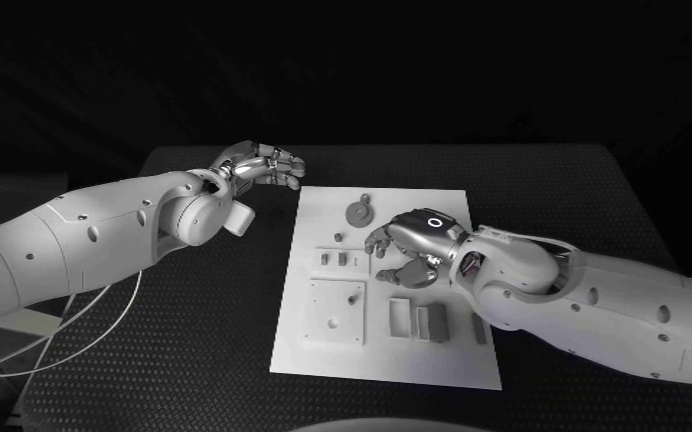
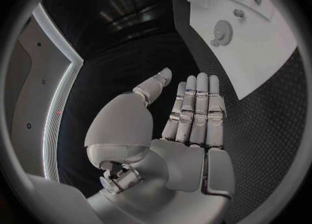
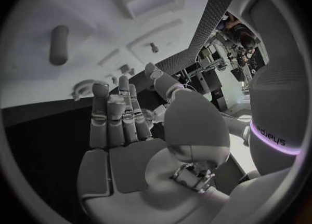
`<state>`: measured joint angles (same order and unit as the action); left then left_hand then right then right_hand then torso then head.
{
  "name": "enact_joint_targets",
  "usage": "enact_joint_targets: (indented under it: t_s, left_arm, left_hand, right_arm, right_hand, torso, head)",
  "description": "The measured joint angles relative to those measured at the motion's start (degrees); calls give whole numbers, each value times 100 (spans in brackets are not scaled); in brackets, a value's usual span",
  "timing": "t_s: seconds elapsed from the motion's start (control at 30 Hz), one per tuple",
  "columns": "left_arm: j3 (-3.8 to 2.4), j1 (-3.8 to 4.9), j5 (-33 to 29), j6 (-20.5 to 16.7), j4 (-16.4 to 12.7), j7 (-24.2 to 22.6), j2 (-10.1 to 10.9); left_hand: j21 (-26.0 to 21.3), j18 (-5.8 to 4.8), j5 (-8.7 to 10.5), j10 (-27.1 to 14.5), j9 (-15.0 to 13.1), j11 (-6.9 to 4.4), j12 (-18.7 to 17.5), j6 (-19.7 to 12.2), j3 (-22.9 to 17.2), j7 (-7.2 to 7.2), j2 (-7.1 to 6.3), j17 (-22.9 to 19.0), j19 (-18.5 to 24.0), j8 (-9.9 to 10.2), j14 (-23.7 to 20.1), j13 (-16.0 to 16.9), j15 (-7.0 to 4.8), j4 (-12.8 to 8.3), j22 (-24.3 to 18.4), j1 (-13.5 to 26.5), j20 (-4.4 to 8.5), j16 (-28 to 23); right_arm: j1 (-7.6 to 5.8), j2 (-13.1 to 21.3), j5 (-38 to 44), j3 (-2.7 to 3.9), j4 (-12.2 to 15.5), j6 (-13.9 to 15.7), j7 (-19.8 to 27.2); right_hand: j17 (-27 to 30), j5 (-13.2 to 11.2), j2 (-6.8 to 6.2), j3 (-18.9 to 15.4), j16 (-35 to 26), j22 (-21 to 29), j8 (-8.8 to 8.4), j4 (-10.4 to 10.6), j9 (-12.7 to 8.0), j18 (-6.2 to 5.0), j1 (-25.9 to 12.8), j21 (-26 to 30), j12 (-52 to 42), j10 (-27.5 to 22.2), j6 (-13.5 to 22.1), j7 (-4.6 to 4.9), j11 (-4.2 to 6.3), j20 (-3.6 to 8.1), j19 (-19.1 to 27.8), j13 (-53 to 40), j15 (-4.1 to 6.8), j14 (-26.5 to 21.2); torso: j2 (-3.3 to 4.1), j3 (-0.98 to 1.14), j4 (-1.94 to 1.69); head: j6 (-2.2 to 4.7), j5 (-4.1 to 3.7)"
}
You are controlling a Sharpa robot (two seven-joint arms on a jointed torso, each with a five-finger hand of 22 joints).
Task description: Assemble the parts on the task board
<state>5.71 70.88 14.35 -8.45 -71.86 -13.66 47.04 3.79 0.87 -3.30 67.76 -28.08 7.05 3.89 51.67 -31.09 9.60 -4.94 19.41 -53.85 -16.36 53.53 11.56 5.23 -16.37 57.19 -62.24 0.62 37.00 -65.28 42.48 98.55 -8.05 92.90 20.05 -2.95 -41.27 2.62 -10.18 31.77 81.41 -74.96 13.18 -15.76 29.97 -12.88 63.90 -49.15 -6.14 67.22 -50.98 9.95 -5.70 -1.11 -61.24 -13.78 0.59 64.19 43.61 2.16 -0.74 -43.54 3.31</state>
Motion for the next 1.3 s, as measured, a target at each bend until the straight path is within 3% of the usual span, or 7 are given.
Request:
enact_joint_targets:
  t_s: [0.13, 0.2, 0.27, 0.67, 0.87, 1.07, 1.3]
  left_arm:
    - [0, 0, -1, 1, 16, -1, -2]
    - [0, 0, -1, 1, 22, -1, -5]
    - [0, 0, -1, 1, 22, -2, -7]
    - [0, 0, -2, 3, 32, -5, -10]
    - [0, 0, -3, 6, 36, -6, -12]
    - [0, 0, -3, 10, 47, -7, -8]
    - [1, 0, -4, 14, 56, -6, -5]
  left_hand:
    - [0, 0, 0, 0, 0, 0, 0, 0, 0, 0, 0, 5, 0, 0, 0, 0, 0, 0, -6, 0, 0, 0]
    - [0, 0, 0, 0, 0, 0, 0, 0, 0, 0, 0, 5, 0, 0, 0, 0, 0, 0, -6, 0, 0, -4]
    - [0, 0, 0, 0, 0, 0, 0, 0, 0, 0, 0, 9, 0, 0, 0, 0, 0, 0, -6, 0, 0, -22]
    - [0, 0, 0, 0, -1, 0, 0, 0, 0, 0, 0, 17, 0, 0, 0, -5, 0, 0, -11, 0, 0, -22]
    - [0, 0, 0, 0, 5, 0, 0, 0, 15, 0, 0, 23, 0, 0, 0, -4, 0, 15, -18, 0, 0, -22]
    - [0, 0, 0, 0, 5, 0, 0, 0, 15, 0, 0, 29, 0, 0, 0, -4, 0, 15, -18, 0, 0, -22]
    - [0, 0, 0, 0, 4, 0, 0, 0, 15, 0, 0, 29, 0, 0, 0, -4, 0, 15, -23, 0, 0, -45]
  right_arm:
    - [-203, 296, -161, 73, 111, 31, 20]
    - [-245, 460, -227, 187, 209, 26, 25]
    - [-275, 562, -261, 232, 257, 5, 25]
    - [-306, 727, -250, 189, -64, -467, -65]
    - [-163, 692, -92, 155, -196, -673, -147]
    - [-132, 702, 23, 125, -205, -859, -214]
    - [-69, 687, 84, 114, -201, -963, -234]
  right_hand:
    - [0, 0, 30, -21, 0, 0, 30, -21, 0, 2, 30, 0, -44, 57, -17, -2, 16, 16, -19, -13, 22, 23]
    - [1, 0, 30, -21, 0, 0, 30, -21, 0, 4, 30, 0, -44, 57, -17, -3, 17, 16, -19, -13, 22, 23]
    - [1, 0, 30, -21, 0, 0, 30, -21, 0, 4, 30, 0, -44, 57, -17, -3, 17, 16, -19, -13, 22, 23]
    - [29, 0, -171, -49, -6, 0, 84, 51, 11, 6, -171, 5, -44, 13, -30, -79, -26, -27, 30, -4, -18, -17]
    - [29, 0, -273, -30, -23, 0, 84, 131, -6, 5, -227, 33, 6, -89, 71, -163, -66, -45, 108, 20, -73, -72]
    - [29, 0, -362, -13, -22, 0, 84, 230, -5, 4, -316, 66, 6, -121, 144, -234, -96, -63, 128, 26, -83, -126]
    - [29, 0, -369, 29, -22, 0, 84, 285, -5, 2, -324, 66, 6, -121, 142, -235, -95, -64, 128, 26, -83, -126]
  torso:
    - [-4, 0, 5]
    - [-5, 0, 5]
    - [-5, 1, 5]
    - [-1, 0, -8]
    - [1, 1, -2]
    - [3, 1, -12]
    - [4, 1, -12]
  head:
    - [30, -12]
    - [43, -20]
    - [54, -34]
    - [80, -66]
    - [72, -74]
    - [58, -92]
    - [48, -89]
